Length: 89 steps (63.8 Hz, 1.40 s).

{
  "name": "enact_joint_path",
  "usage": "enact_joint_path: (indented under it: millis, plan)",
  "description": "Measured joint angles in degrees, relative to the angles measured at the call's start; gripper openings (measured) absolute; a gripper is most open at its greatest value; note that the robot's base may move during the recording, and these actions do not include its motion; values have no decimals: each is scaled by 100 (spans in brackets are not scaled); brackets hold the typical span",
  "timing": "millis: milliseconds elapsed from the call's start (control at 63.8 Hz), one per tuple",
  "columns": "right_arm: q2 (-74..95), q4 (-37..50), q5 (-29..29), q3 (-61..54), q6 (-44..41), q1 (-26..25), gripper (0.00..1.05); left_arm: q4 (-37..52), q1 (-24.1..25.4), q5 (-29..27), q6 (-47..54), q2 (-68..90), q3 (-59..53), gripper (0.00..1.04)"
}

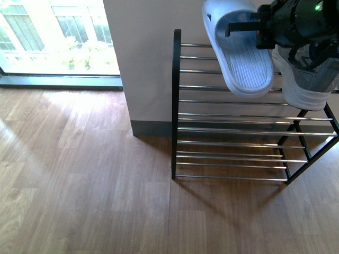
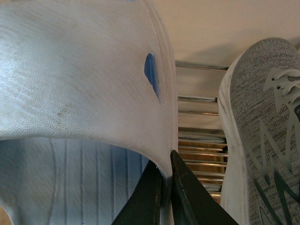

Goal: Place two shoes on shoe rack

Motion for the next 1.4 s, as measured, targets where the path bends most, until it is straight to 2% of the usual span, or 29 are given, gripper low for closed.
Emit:
enact_joint_path:
  millis: [220, 486, 894, 1066, 1098, 1270, 1396]
  plan:
    - [933, -382, 444, 1032, -254, -267, 2, 0, 0, 0, 0, 0, 0, 2]
    - [1694, -916, 562, 1923, -275, -485, 2, 0, 0, 2, 0, 0, 0, 2]
    - [1930, -1023, 553, 2354, -282, -632, 3, 0, 0, 0, 0, 0, 0, 2]
    - [1827, -798, 330, 2109, -289, -612, 29, 0, 0, 0, 0, 0, 0, 2]
    - [1722, -715, 247, 1947, -286, -601, 37, 0, 0, 0, 0, 0, 0, 2]
    - [1091, -262, -109, 1215, -229, -579, 64, 0, 0, 2, 0, 0, 0, 2]
    - [39, 299, -616, 142, -42, -579, 91, 0, 0, 2, 0, 0, 0, 2]
